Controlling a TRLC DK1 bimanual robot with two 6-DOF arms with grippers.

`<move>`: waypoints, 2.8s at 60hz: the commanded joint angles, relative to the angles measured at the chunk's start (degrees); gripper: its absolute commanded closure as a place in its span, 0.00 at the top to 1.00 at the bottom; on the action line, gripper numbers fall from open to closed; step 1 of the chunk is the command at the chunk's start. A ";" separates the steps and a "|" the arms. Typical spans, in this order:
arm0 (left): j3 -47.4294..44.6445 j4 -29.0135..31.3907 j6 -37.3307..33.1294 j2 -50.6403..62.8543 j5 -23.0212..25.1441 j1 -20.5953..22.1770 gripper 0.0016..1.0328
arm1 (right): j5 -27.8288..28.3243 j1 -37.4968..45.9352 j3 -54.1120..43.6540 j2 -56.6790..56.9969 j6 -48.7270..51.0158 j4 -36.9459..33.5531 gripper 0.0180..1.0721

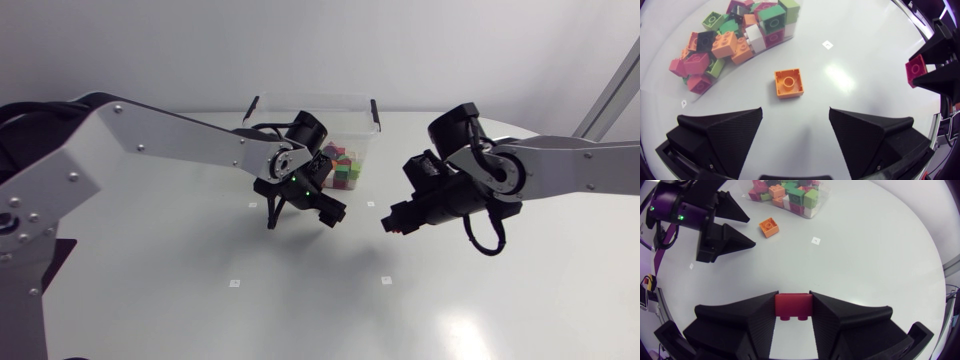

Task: Place the duplo bricks in the container

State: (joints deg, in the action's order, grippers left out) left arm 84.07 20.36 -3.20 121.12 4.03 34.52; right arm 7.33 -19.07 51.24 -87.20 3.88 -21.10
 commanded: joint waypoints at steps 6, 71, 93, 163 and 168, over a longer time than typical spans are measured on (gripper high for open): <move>7.77 4.69 2.76 5.53 0.19 -0.86 0.83 | 1.46 1.93 -2.11 3.53 0.16 -1.40 0.30; 31.15 24.73 8.04 18.36 -0.25 -0.77 0.49 | 4.44 4.74 -2.46 8.80 0.25 -3.86 0.30; 33.88 27.54 8.65 20.30 -0.60 -0.25 0.37 | 4.44 4.74 -1.50 9.85 0.25 -5.18 0.30; 2.59 13.57 8.65 -17.32 -0.60 -4.02 0.32 | 2.07 -3.17 22.76 -6.41 -4.23 1.85 0.30; 3.55 12.51 8.74 -17.85 -0.60 -4.46 0.32 | 1.54 -3.52 25.31 -8.87 -4.32 3.00 0.30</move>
State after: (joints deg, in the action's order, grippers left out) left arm 86.89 33.80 4.12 104.97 3.79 30.48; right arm 9.56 -22.06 73.73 -93.36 1.41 -19.18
